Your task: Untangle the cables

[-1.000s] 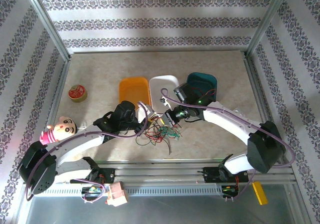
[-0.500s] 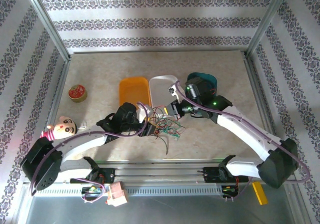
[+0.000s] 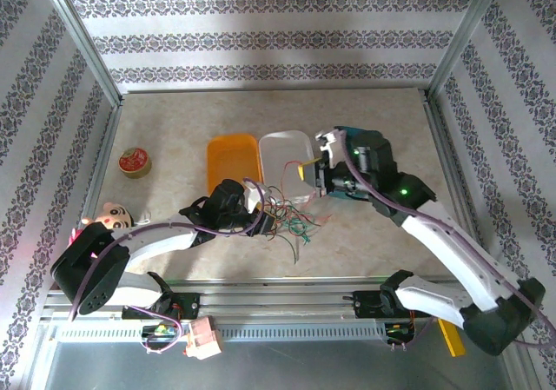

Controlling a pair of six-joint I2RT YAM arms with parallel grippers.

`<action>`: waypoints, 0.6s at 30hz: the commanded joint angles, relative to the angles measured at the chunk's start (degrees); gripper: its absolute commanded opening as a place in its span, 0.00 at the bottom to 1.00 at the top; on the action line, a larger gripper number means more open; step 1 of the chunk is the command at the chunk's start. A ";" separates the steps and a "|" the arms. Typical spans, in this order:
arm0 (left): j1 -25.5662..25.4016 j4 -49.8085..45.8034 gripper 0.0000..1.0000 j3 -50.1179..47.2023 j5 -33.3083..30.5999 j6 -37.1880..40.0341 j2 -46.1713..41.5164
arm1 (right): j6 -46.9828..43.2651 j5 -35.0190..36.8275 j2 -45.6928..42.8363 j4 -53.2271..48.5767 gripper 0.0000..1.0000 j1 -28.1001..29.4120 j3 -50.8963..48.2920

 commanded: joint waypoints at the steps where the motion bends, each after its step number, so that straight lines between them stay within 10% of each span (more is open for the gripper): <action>1: -0.86 3.64 0.46 -0.95 -1.06 -1.44 1.50 | 3.42 2.77 -3.18 5.18 0.00 -1.76 2.67; 12: -1.49 4.50 0.34 -1.44 -4.09 -2.14 5.24 | 3.89 16.71 -9.04 11.05 0.00 -7.08 6.20; 18: -1.94 6.80 0.08 -2.78 -5.17 -4.12 5.17 | 4.20 25.77 -9.16 11.52 0.00 -11.61 5.08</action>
